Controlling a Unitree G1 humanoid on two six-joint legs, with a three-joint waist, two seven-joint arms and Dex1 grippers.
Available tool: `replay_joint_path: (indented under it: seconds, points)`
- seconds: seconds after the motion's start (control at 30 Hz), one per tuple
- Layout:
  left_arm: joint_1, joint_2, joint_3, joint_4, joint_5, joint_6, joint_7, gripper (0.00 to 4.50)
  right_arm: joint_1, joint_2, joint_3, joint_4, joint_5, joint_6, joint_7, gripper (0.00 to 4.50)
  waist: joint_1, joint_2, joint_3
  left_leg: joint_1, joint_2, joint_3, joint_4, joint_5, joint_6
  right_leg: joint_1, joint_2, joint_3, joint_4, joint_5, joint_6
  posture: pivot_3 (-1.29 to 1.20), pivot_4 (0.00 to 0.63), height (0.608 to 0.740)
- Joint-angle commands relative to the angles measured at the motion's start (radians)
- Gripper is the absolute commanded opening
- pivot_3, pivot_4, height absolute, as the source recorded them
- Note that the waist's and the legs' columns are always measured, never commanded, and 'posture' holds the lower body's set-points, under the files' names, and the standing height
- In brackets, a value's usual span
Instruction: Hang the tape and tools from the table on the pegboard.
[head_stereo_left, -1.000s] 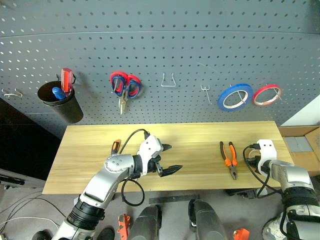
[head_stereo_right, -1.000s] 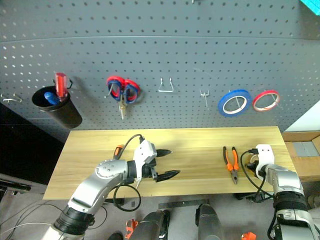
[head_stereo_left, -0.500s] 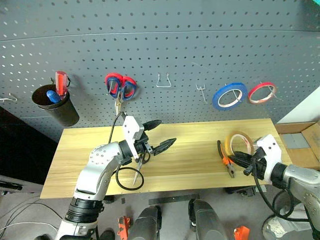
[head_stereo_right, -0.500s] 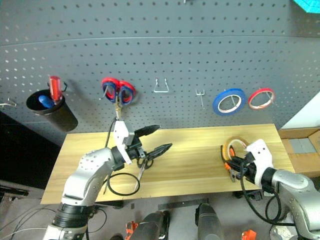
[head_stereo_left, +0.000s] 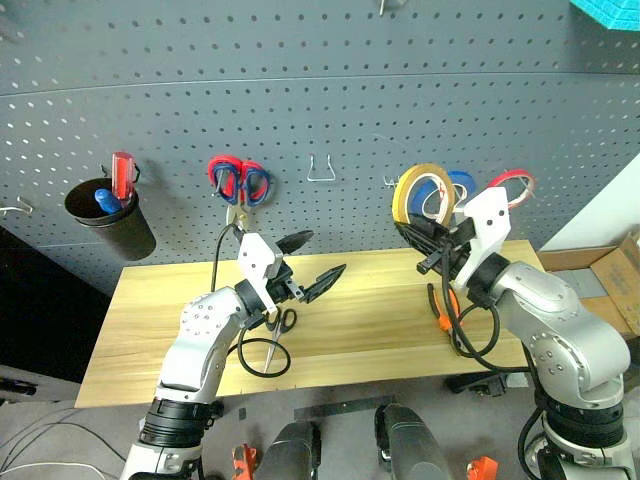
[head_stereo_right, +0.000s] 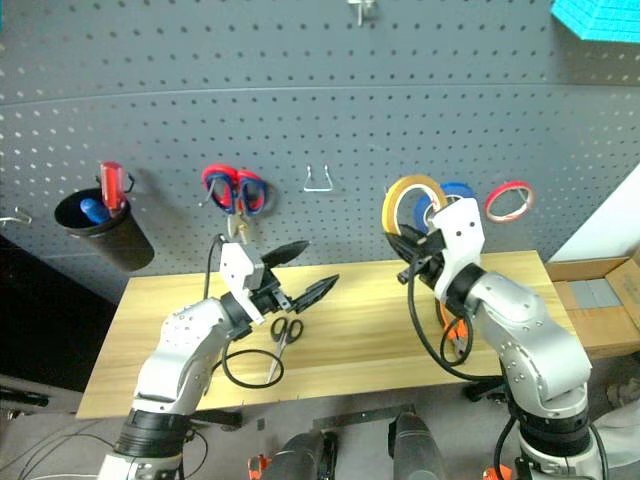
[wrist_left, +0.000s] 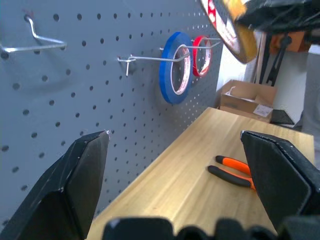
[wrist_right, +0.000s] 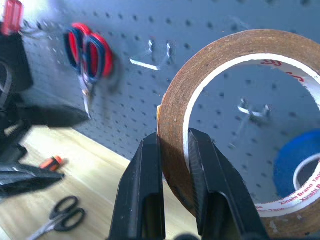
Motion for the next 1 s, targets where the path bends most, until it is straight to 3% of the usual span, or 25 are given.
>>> replay_joint_path:
  seconds: [0.03,0.43,0.77,1.0]
  points:
    - [0.027,0.017,0.034,-0.018,0.019,-0.043,0.025,4.50,-0.028,0.001,0.029,0.029,-0.030,-0.072,0.018,0.11,-0.004,0.000,-0.008,0.000,0.001,0.001,0.000,-0.001,0.001,0.000,0.001,0.000,0.000,0.000,0.000,-0.23,0.110,0.740]
    - [0.042,0.015,0.038,-0.044,0.026,-0.044,0.061,4.50,-0.132,0.095,0.196,0.384,-0.217,-0.313,0.043,0.11,-0.003,0.001,-0.033,0.005,0.005,0.005,0.001,-0.001,0.000,0.001,0.005,0.005,0.001,0.002,-0.003,-0.20,0.104,0.740]
    - [0.074,0.004,0.029,-0.084,0.037,-0.043,0.087,4.50,-0.154,0.247,0.146,0.656,-0.270,-0.487,-0.030,0.11,-0.002,0.001,-0.042,0.006,0.005,0.008,0.001,-0.001,0.000,0.000,0.007,0.014,0.003,0.004,-0.006,-0.17,0.114,0.740]
    - [0.105,0.021,0.018,-0.149,0.015,0.006,0.067,4.50,-0.090,0.224,0.119,0.553,-0.233,-0.431,0.019,2.51,-0.001,0.001,-0.041,0.007,0.005,0.009,0.000,-0.002,0.001,0.000,0.008,0.015,0.003,0.004,-0.006,-0.18,0.164,0.740]
